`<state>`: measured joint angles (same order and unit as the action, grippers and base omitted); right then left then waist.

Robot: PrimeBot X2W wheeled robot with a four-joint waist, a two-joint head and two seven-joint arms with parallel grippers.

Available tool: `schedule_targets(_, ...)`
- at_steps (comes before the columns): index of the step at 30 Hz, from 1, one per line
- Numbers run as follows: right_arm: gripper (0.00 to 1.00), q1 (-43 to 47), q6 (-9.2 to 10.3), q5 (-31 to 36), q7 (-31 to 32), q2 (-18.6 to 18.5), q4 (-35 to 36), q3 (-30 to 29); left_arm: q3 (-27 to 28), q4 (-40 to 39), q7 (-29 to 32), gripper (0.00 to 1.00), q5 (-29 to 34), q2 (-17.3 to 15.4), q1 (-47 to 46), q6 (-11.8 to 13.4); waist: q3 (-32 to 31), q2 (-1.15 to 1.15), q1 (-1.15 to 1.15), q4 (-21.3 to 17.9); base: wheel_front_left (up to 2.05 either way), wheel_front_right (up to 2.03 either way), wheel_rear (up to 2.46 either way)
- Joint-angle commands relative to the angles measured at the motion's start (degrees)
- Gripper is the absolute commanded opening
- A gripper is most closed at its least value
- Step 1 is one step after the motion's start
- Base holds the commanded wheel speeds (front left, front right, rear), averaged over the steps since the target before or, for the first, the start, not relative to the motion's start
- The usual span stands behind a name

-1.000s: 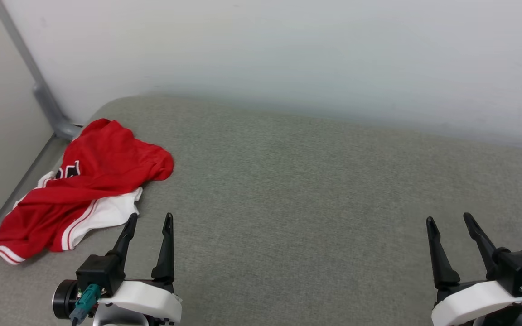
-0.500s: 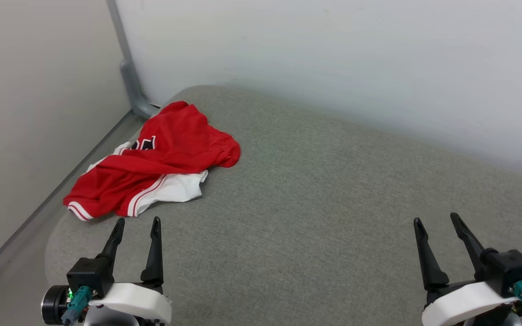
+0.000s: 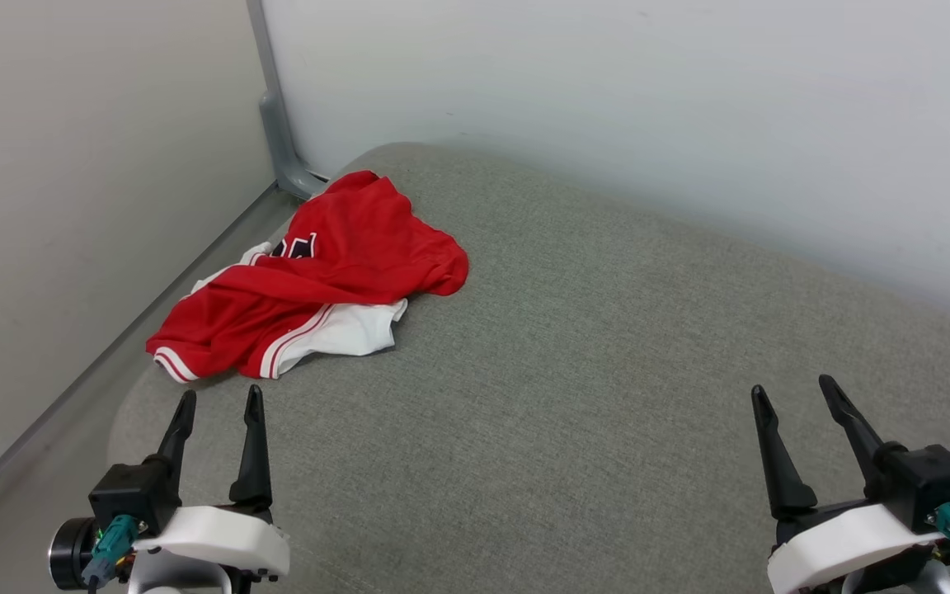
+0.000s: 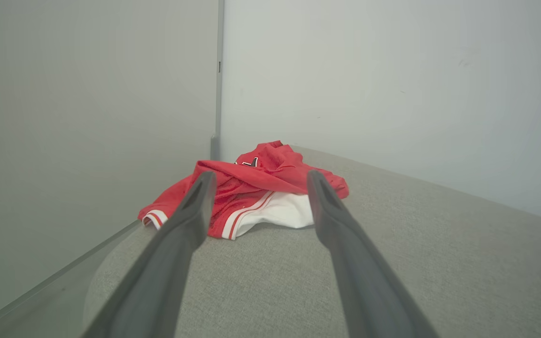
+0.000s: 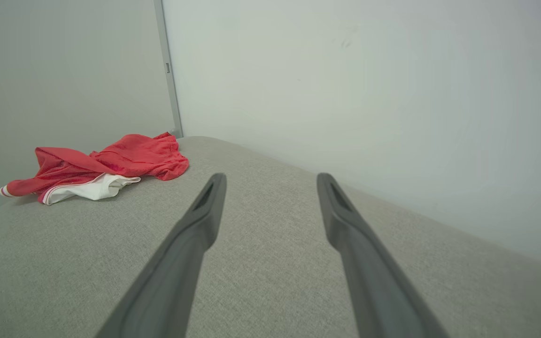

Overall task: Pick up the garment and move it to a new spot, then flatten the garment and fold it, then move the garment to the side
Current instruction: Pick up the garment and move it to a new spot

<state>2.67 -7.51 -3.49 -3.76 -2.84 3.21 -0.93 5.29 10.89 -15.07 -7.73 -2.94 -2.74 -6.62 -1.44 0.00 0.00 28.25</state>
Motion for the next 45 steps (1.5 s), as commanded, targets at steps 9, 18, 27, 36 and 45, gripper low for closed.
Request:
schedule_targets(9, 1.0, -3.58, 0.03, 3.02, 3.27, -0.08, 4.27, -0.19, 2.19, 4.85, -0.14, 1.0, -2.74, -1.12, -9.51, -0.44, 7.29, 0.0, 0.0, -4.4, 0.0, 0.0, 0.0)
schedule_targets(18, 1.0, -8.6, 0.04, 5.49, 5.82, -0.07, 8.57, -0.02, 3.01, 15.44, 7.32, 1.0, -8.95, -9.9, -27.58, -0.8, 17.36, 0.0, 0.0, -11.17, 0.0, 0.0, 0.0)
schedule_targets(27, 1.0, -11.78, 0.03, 5.79, 5.08, -0.06, 9.82, -0.33, -0.63, 23.86, 29.76, 1.0, -19.34, -22.48, -41.64, -0.83, 24.54, 0.0, 0.0, -16.47, 0.0, 0.0, 0.0)
schedule_targets(36, 1.0, -14.78, 0.03, 4.86, 3.74, -0.06, 8.98, 0.74, -2.4, 33.63, 50.45, 1.0, -26.0, -30.12, -46.7, -0.81, 29.63, 0.0, 0.0, -20.12, 0.0, 0.0, 0.0)
schedule_targets(45, 1.0, -16.05, 0.04, 4.69, 3.08, -0.06, 8.02, 0.62, -2.29, 43.53, 58.3, 1.0, -28.28, -28.8, -44.37, 1.6, 30.86, 0.0, 0.0, -21.28, 0.0, 0.0, 0.0)
